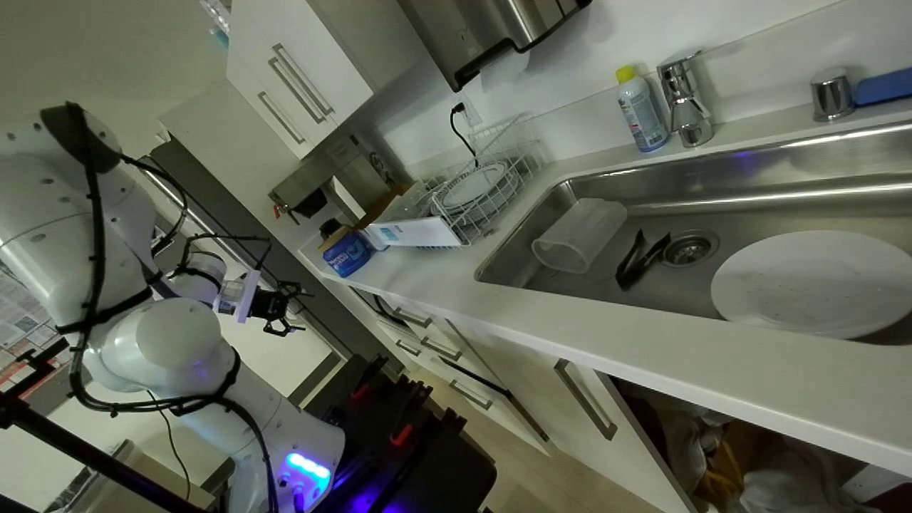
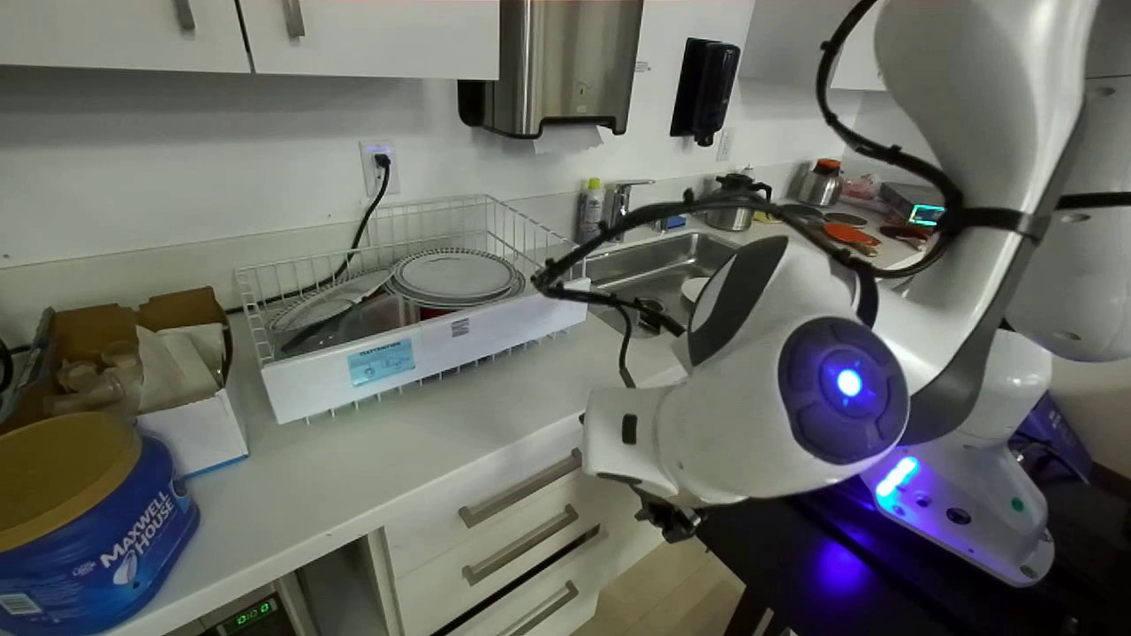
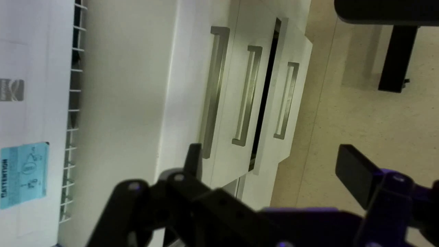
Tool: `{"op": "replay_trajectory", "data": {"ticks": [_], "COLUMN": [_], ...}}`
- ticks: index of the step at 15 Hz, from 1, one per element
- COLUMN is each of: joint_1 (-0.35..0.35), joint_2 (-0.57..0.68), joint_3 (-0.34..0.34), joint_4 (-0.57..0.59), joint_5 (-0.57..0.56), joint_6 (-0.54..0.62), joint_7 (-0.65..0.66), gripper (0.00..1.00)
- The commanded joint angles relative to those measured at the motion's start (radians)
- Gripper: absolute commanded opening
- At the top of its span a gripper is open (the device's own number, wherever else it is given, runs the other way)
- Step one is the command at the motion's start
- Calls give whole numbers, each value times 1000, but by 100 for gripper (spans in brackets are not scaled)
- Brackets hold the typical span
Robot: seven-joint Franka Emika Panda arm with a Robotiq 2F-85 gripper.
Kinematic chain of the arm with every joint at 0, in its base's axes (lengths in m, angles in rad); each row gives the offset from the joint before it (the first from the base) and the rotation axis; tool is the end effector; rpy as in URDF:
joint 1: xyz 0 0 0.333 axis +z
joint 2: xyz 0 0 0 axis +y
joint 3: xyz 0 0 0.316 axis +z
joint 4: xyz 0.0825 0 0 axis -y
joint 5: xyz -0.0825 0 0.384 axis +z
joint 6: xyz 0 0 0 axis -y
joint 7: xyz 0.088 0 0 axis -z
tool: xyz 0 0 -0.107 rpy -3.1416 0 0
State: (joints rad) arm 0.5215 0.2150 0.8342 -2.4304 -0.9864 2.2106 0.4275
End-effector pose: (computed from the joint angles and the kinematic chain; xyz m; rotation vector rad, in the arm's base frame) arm 0.1142 0.4452 0.2272 1.7280 1.9344 0.3029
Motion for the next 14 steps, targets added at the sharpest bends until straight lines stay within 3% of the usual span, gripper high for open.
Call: {"op": "replay_trajectory", "data": {"ticks": [1, 3, 4, 5, 10, 14], "joint_1": [95, 119, 124, 137, 156, 300], "joint_2": [210, 254, 185, 218, 254, 289], "joint_3": [-96, -136, -141, -158, -172, -246], "joint_4": [103, 130, 76, 95, 129, 153], "joint_5": [-131, -87, -84, -82, -81, -143], "joint_6": [-34, -4, 15, 17, -7, -114], "joint_7": [8, -53, -17, -27, -39, 26], "gripper": [100, 100, 100, 100, 100, 100]}}
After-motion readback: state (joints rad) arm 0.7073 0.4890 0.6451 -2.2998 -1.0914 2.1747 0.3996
